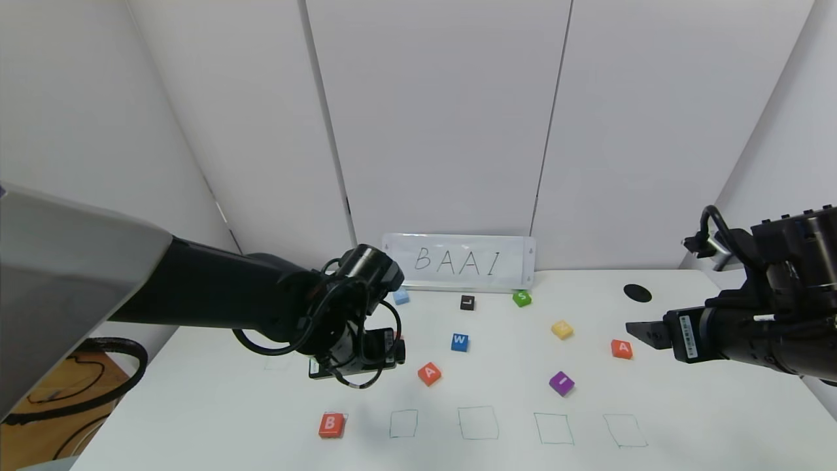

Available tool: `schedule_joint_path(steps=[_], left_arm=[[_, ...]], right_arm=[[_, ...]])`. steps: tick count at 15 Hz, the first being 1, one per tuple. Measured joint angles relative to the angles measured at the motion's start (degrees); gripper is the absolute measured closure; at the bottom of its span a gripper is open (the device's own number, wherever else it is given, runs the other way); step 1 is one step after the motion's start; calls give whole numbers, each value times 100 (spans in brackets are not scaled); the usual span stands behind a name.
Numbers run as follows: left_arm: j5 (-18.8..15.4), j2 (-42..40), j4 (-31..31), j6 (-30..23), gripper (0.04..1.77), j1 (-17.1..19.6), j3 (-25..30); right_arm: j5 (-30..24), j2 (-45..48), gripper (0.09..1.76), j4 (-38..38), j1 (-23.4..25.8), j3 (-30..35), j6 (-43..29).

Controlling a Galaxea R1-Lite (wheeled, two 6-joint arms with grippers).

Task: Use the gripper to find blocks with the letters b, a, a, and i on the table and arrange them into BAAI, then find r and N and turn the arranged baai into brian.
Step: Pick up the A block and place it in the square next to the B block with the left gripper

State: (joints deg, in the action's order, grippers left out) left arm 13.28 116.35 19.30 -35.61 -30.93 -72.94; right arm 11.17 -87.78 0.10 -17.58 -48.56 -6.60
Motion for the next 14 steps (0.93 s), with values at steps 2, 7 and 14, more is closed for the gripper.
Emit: schedule_joint_path(steps=[2,7,14], left_arm=[[43,18,401,-180,13,-33,-402],[66,250,1135,-541,11,-239,-1469],[363,1069,1428,-1360,11,-369,-2475]], right_arm=[[-1,22,14,-2,-6,2,0],[-1,94,14,-2,-13,-4,-2],[10,88,14,0,-141,27,-7]])
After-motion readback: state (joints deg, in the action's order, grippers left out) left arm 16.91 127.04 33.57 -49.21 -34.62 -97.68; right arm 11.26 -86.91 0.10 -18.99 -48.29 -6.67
